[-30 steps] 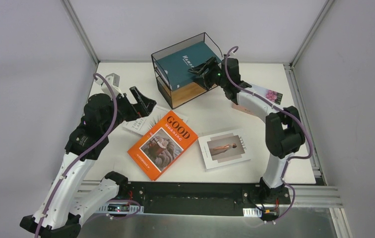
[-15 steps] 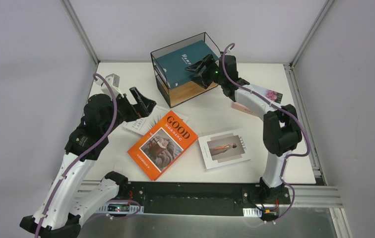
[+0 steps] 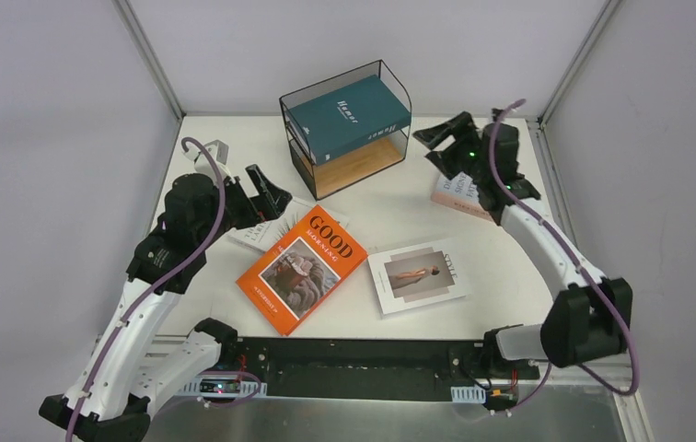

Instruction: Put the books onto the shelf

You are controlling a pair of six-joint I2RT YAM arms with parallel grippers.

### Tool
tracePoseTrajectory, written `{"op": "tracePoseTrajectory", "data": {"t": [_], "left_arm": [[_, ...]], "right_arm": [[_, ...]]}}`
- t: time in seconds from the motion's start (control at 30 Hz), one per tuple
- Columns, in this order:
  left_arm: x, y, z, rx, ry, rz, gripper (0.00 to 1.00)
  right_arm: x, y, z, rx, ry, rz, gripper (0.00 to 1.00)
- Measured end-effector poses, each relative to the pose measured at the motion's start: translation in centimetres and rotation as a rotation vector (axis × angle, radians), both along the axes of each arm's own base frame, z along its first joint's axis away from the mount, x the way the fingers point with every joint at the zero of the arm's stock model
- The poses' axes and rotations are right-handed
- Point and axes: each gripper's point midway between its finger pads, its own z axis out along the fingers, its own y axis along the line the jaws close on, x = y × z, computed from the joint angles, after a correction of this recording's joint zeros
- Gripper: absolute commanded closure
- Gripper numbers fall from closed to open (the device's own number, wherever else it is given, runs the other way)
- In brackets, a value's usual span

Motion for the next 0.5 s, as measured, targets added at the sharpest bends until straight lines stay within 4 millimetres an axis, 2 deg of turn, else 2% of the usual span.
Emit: {"op": "tracePoseTrajectory", "data": {"t": [0.13, 0.17, 0.23, 0.33, 0.43, 0.5], "left_arm": [[0.4, -0.2, -0.7, 0.010, 0.027, 0.000, 0.00], [0.5, -0.2, -0.9, 0.013, 0.033, 0.000, 0.01], [0.7, -0.3, -1.2, 0.018, 0.043, 0.000, 0.00], [0.8, -0.3, -1.3, 0.019, 0.046, 0.001, 0.01], [0.6, 0.1, -1.0, 0.022, 0.034, 0.017, 0.01], [0.4, 0.6, -0.8, 0.026, 0.027, 0.035, 0.00]], "right_arm": [[-0.3, -6.1, 0.7, -0.037, -0.026, -0.148, 0.63], [-0.1, -7.0, 0.5, -0.047, -0.018, -0.171, 0.71], [0.1, -7.2, -0.5, -0.062, 0.007, -0.174, 0.80], [0.5, -5.5, -3.1, -0.091, 0.077, -0.127, 0.82], [0.5, -1.7, -5.8, -0.129, 0.144, -0.036, 0.88], [0.6, 1.2, -6.8, -0.152, 0.166, 0.032, 0.93]]}}
